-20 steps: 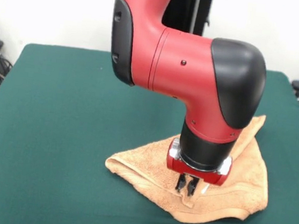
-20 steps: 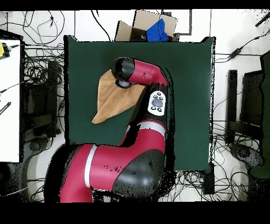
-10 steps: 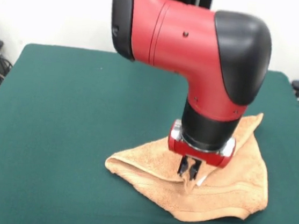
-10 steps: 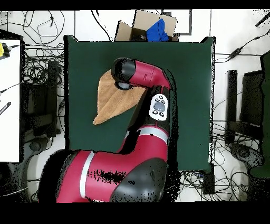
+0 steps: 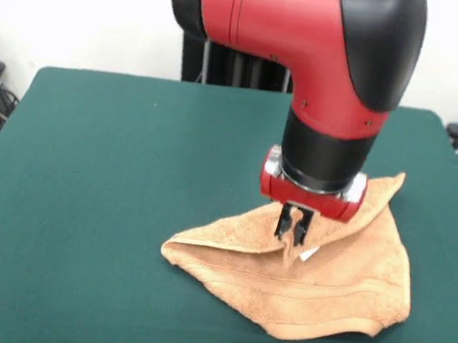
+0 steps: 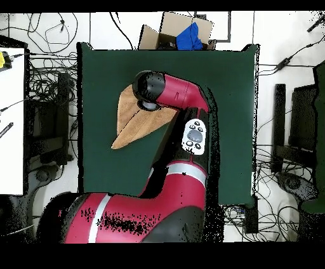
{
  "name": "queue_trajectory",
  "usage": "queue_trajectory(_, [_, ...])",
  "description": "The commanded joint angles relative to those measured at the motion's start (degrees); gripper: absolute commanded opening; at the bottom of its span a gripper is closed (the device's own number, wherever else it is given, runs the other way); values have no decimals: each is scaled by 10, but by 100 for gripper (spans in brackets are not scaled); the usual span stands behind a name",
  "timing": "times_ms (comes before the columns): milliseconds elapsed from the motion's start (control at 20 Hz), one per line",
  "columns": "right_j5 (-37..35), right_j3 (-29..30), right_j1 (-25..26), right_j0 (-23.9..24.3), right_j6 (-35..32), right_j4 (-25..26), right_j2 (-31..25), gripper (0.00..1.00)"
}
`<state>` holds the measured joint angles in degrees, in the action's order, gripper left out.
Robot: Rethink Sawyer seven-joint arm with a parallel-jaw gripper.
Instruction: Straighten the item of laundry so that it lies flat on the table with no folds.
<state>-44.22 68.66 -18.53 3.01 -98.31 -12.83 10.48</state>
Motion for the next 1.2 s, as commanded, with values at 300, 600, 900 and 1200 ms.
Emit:
queue_trajectory(300, [-71,156,-102,-3,-118,-2,11,0])
queue_trajectory(600, [-83,181,-128,-4,-111,5,18,0])
queue_trajectory(900, [-101,216,-174,-4,-100,12,23,0])
queue_trajectory(1200, [-77,260,-205,-1,-100,13,25,0])
